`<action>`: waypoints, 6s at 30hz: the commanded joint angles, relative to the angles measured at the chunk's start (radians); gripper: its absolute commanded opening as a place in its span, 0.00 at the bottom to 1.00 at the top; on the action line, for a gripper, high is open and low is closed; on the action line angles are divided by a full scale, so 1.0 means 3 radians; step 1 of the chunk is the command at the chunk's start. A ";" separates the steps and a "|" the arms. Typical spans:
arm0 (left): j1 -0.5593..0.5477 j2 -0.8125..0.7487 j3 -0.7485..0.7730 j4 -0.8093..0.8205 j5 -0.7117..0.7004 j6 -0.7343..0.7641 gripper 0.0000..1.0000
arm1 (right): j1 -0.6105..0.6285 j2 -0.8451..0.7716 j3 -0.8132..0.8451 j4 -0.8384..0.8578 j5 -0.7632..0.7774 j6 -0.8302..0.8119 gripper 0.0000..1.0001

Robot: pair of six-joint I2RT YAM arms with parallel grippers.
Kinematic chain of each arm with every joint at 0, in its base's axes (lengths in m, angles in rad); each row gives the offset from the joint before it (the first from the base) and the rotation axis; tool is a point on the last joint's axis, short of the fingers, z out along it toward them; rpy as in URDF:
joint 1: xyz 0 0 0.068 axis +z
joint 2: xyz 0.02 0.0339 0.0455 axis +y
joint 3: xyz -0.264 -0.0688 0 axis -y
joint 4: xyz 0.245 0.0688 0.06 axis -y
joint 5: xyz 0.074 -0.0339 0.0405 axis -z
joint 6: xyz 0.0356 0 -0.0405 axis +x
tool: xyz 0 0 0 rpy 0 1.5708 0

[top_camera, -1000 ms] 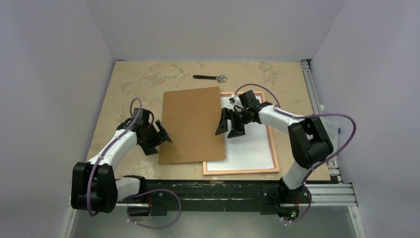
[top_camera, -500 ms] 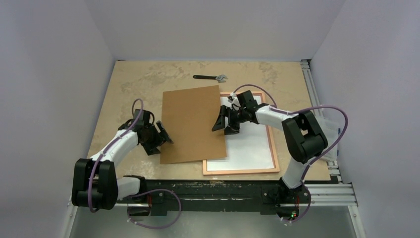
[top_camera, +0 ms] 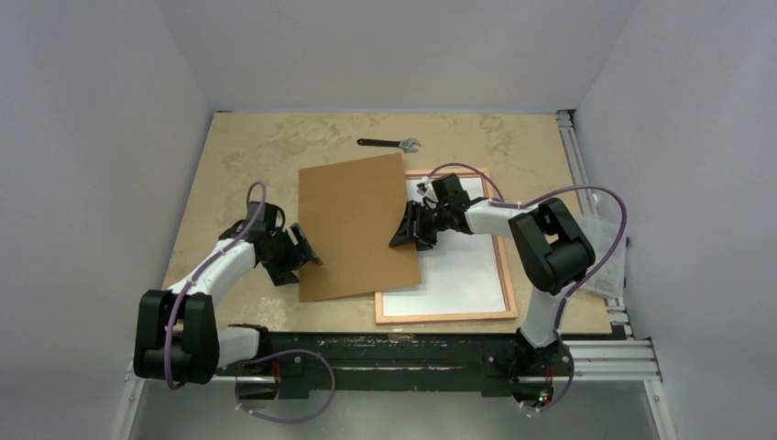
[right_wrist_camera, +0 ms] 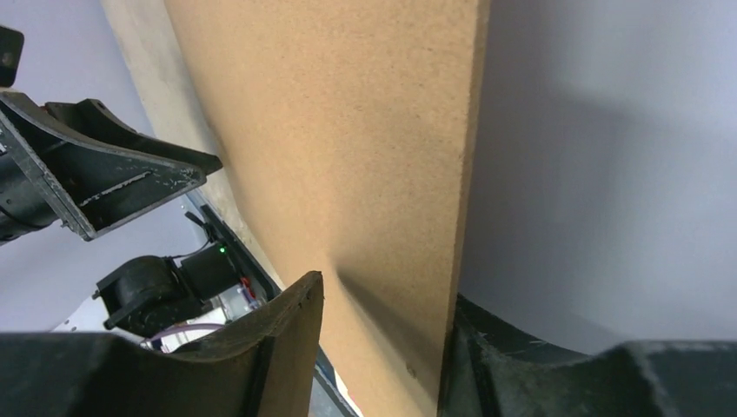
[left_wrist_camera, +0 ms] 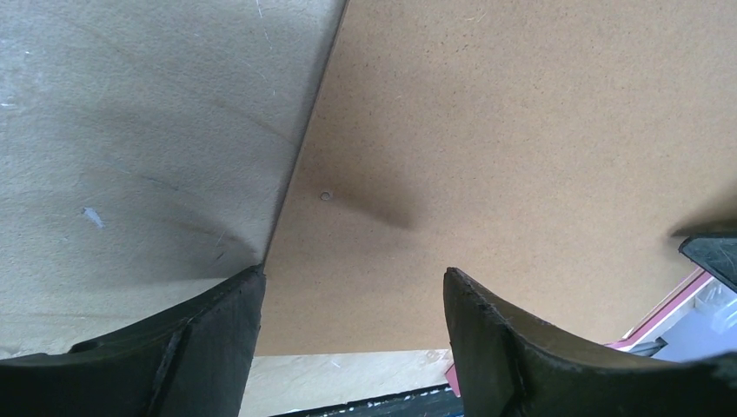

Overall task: Put the photo into the frame
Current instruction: Turn over the photo frame item at the center of the board.

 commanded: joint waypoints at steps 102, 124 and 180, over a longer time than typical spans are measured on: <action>-0.0033 -0.1484 0.0787 -0.0436 0.0986 -0.0380 0.82 | 0.2560 -0.0694 0.2872 -0.3515 0.3964 -0.0348 0.07; -0.0030 -0.1742 0.1027 -0.0612 0.0905 -0.0507 0.88 | 0.2970 -0.0200 0.3501 -0.3861 0.4352 -0.0360 0.25; -0.0030 -0.1981 0.1749 -0.1676 0.0161 -0.0336 0.00 | 0.1611 -0.1846 0.1098 -0.1469 0.1466 0.0098 0.70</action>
